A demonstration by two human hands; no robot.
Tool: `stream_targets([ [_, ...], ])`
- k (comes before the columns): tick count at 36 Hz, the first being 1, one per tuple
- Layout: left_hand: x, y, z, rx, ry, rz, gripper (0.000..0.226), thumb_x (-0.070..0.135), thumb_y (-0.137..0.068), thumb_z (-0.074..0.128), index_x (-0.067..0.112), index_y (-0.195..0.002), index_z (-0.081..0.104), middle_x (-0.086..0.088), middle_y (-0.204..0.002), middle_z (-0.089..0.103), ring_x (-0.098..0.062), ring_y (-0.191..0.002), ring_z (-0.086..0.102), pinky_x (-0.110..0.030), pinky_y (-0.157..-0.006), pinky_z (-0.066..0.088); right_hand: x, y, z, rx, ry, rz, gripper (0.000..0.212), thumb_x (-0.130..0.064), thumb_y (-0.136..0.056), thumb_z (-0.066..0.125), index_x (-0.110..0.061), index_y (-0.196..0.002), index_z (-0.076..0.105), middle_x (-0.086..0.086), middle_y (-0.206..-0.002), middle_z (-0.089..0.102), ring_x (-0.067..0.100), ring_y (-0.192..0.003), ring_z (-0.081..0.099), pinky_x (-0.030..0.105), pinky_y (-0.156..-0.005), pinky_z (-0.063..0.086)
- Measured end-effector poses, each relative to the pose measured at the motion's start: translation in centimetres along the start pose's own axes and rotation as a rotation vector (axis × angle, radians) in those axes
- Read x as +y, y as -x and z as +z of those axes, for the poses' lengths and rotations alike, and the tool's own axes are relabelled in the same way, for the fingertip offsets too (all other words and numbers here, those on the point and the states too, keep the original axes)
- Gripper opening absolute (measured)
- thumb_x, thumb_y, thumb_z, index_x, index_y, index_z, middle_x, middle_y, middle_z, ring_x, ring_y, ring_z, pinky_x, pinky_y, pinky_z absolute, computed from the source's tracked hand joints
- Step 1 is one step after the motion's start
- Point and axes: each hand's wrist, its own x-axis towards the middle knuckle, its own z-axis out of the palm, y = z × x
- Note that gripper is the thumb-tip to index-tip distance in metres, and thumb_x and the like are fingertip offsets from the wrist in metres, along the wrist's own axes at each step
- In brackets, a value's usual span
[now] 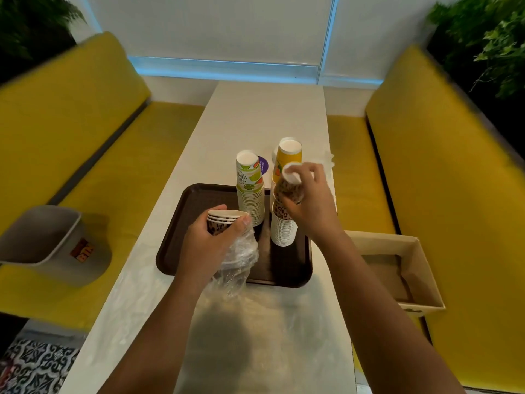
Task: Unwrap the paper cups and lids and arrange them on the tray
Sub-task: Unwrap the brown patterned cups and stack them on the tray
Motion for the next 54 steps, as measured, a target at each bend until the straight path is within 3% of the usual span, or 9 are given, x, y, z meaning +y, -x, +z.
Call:
stream_targets([
  [4,0.1,0.1,0.0,-0.022,-0.037,0.016,0.072,0.059,-0.073,0.081,0.03,-0.136,0.062,0.017,-0.11,0.069,0.001,-0.099,0.066,-0.013,-0.072,0.054,1.3,0.8,1.9,-0.189,0.093,0.119,0.051,-0.025,-0.093,0.079,-0.026,-0.135,0.05,0.004,-0.15,0.044,0.034,-0.129,0.057,0.042,-0.102,0.054],
  [9,0.1,0.1,-0.1,-0.039,-0.062,0.022,0.081,0.064,-0.066,0.081,0.029,-0.137,0.063,0.016,-0.111,0.07,-0.001,-0.101,0.067,-0.019,-0.079,0.056,-0.1,1.6,1.6,0.024,0.044,0.005,0.04,-0.032,-0.091,0.08,-0.034,-0.125,0.059,-0.008,-0.171,0.008,0.027,-0.154,0.027,0.045,-0.118,0.04],
  [17,0.2,0.5,0.2,-0.12,-0.115,0.043,0.059,0.041,-0.079,0.088,0.028,-0.132,0.065,0.014,-0.106,0.073,0.004,-0.095,0.07,-0.015,-0.075,0.055,-4.5,3.4,0.2,-0.258,-0.241,-0.257,0.008,-0.03,-0.099,0.071,-0.024,-0.1,0.075,-0.004,-0.157,0.04,0.014,-0.148,0.033,0.046,-0.119,0.037],
  [22,0.6,1.4,0.5,-0.16,-0.173,0.1,0.046,0.034,-0.083,0.085,0.034,-0.122,0.062,0.019,-0.102,0.07,0.018,-0.089,0.064,-0.004,-0.066,0.05,-4.6,3.8,-0.6,-0.348,-0.308,-0.228,0.01,-0.023,-0.101,0.069,-0.015,-0.1,0.075,-0.006,-0.148,0.046,0.001,-0.138,0.042,0.016,-0.112,0.035],
  [29,0.7,2.4,0.4,-0.168,-0.224,0.12,0.044,0.036,-0.082,0.085,0.036,-0.119,0.063,0.019,-0.1,0.071,0.017,-0.089,0.064,-0.001,-0.065,0.047,-5.0,4.3,-1.4,-0.437,-0.253,-0.285,0.008,-0.021,-0.103,0.065,-0.016,-0.103,0.071,-0.008,-0.153,0.041,-0.009,-0.134,0.039,0.008,-0.108,0.033],
  [35,0.8,2.8,0.7,-0.176,-0.217,0.091,0.036,0.042,-0.078,0.088,0.027,-0.107,0.072,0.014,-0.087,0.076,0.005,-0.083,0.07,-0.008,-0.06,0.049,-5.4,4.6,-1.6,-0.246,-0.337,-0.281,0.01,-0.012,-0.108,0.051,-0.008,-0.103,0.059,0.004,-0.153,0.041,0.017,-0.141,0.045,0.045,-0.109,0.05],
  [41,0.3,2.6,0.3,-0.136,-0.188,0.059,0.047,0.051,-0.075,0.088,0.03,-0.114,0.073,0.015,-0.098,0.077,-0.002,-0.091,0.072,-0.022,-0.074,0.056,-4.8,3.8,-3.4,-0.173,-0.383,-0.201,0.016,-0.014,-0.112,0.043,-0.009,-0.1,0.053,0.003,-0.15,0.048,0.004,-0.145,0.04,0.048,-0.108,0.05],
  [46,0.9,2.4,0.4,-0.128,-0.048,0.019,0.05,0.048,-0.073,0.088,0.027,-0.115,0.073,0.012,-0.101,0.079,-0.003,-0.094,0.074,-0.027,-0.081,0.058,-4.2,3.7,-4.1,-0.255,-0.532,-0.113,0.006,-0.018,-0.109,0.052,-0.017,-0.104,0.049,-0.008,-0.142,0.057,0.014,-0.124,0.063,0.05,-0.09,0.062],
  [54,0.8,1.2,0.6,-0.033,0.03,-0.03,0.054,0.045,-0.076,0.088,0.03,-0.124,0.07,0.01,-0.104,0.077,-0.001,-0.093,0.073,-0.024,-0.078,0.059,-3.6,2.4,-5.7,-0.565,-0.528,-0.038,0.092,0.003,-0.09,0.072,-0.045,-0.152,0.025,0.002,-0.133,0.053,0.009,-0.111,0.064,0.033,-0.089,0.059],
])
